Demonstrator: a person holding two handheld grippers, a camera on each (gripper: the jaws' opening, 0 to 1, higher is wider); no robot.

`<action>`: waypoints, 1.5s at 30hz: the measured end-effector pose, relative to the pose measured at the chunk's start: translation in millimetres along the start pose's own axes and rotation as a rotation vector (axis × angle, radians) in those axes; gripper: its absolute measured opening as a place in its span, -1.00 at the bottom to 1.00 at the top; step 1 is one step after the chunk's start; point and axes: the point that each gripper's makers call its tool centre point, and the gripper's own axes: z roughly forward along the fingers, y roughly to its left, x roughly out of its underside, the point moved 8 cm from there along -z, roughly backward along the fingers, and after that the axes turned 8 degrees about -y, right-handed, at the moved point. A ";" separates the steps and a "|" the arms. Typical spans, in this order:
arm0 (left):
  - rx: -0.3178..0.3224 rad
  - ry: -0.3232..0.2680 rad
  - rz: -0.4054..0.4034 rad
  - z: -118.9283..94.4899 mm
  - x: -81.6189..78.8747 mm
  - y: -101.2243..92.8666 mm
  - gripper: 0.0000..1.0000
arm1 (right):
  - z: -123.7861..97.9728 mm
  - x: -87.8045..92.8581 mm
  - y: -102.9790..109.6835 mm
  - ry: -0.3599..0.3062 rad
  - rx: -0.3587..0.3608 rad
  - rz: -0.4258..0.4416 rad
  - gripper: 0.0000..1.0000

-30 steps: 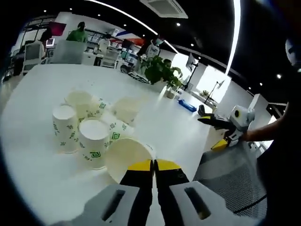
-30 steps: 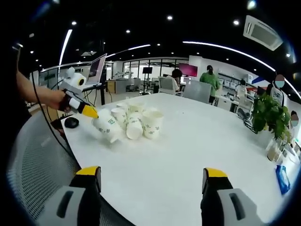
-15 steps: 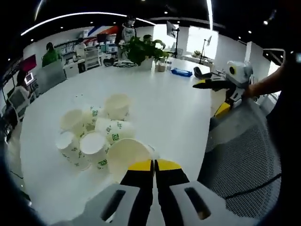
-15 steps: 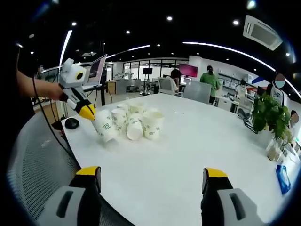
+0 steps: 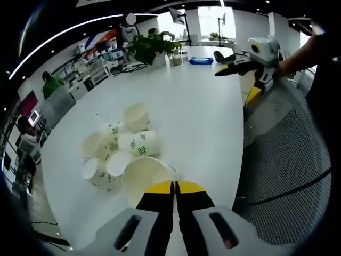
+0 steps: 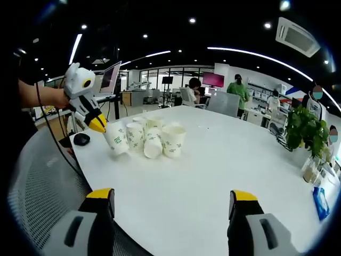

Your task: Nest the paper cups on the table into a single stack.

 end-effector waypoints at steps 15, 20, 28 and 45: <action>-0.005 0.115 0.131 -6.1 6.2 10.3 -1.00 | -0.4 -0.1 0.0 0.004 0.006 -0.001 0.78; 0.019 0.155 0.164 -4.3 10.9 9.6 -1.00 | -0.5 -0.3 -0.2 0.003 0.009 0.002 0.78; 0.050 0.190 0.203 0.4 10.1 5.3 -1.00 | -0.9 0.1 -0.1 0.006 0.009 0.003 0.77; 0.092 0.177 0.247 16.5 -7.1 -4.3 -1.00 | -1.3 -0.1 -1.3 0.002 0.013 0.009 0.76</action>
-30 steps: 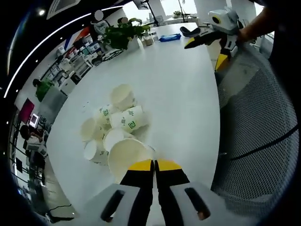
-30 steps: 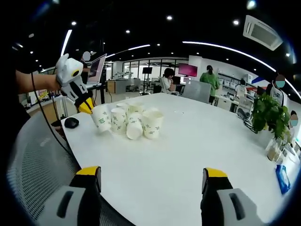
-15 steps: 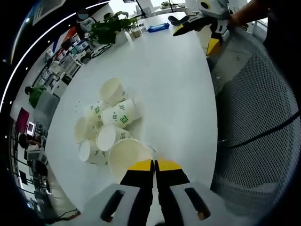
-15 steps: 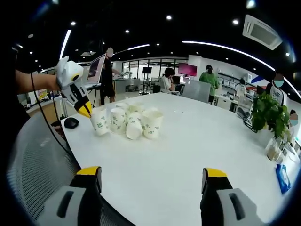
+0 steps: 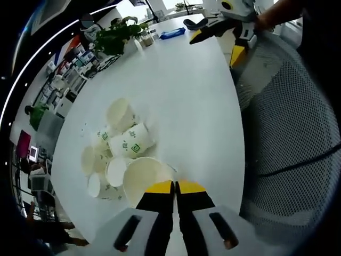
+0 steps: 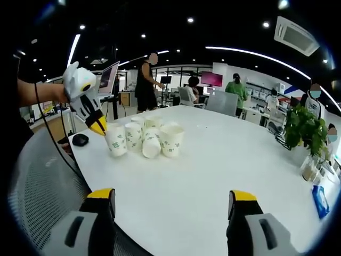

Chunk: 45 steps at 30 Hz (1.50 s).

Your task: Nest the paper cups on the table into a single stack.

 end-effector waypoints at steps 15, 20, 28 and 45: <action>0.052 -0.041 0.072 21.5 -30.6 -7.5 -1.00 | 0.0 -0.5 -1.9 -0.004 0.002 0.002 0.76; 0.074 -0.054 0.094 29.2 -39.9 -12.2 -1.00 | -0.1 0.2 -3.2 -0.004 0.005 0.003 0.76; 0.092 -0.056 0.141 40.3 -50.0 -16.2 -1.00 | 0.0 1.4 -3.5 -0.001 0.004 0.002 0.76; 0.111 -0.062 0.201 61.7 -62.3 -19.8 -1.00 | -0.1 1.7 -2.4 0.001 0.009 0.002 0.75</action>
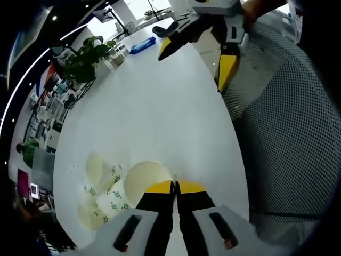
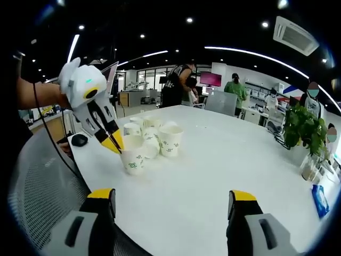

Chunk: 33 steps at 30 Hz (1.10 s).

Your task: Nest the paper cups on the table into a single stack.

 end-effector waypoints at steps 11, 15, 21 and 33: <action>-0.009 -0.057 -0.036 11.8 -8.8 9.0 -1.00 | -0.3 -0.7 0.0 -0.003 0.006 0.001 0.75; -0.014 -0.081 -0.071 11.2 -9.3 9.8 -1.00 | -0.3 -1.2 0.1 -0.004 0.007 0.001 0.75; -0.013 -0.158 -0.162 2.8 -10.6 11.3 -0.90 | -0.3 -0.5 -0.1 -0.005 0.003 0.001 0.75; -0.073 -0.311 -0.321 -26.7 -11.3 22.1 -0.50 | -0.2 0.1 0.3 0.001 -0.002 0.005 0.75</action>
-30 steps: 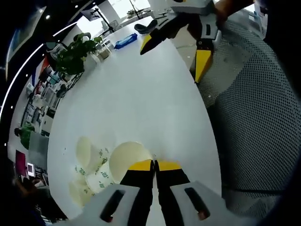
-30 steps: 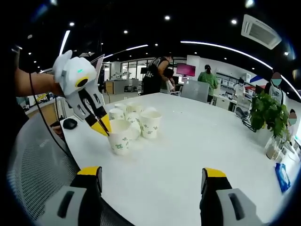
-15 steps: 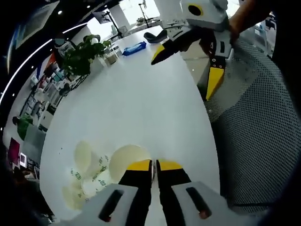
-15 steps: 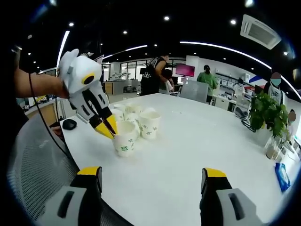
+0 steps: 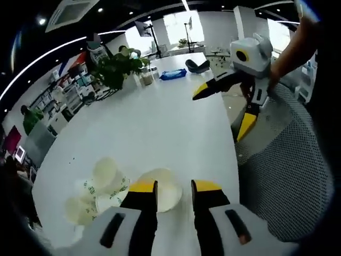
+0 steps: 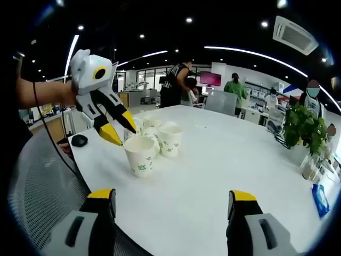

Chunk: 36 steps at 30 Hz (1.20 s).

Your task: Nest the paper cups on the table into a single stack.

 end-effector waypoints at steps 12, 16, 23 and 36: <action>-0.106 -0.118 -0.151 -12.9 -4.8 28.5 -0.20 | 0.1 0.8 0.3 0.005 -0.006 0.001 0.75; -0.142 -0.129 -0.190 -13.7 -1.9 38.4 -0.10 | 0.0 0.0 0.2 0.002 0.000 0.001 0.75; -0.180 -0.153 -0.251 -14.4 3.1 53.3 -0.05 | 0.2 1.1 0.9 0.004 -0.014 -0.007 0.74; -0.279 -0.185 -0.336 -12.5 20.1 84.0 0.24 | 0.2 -1.1 1.0 -0.012 -0.011 -0.001 0.76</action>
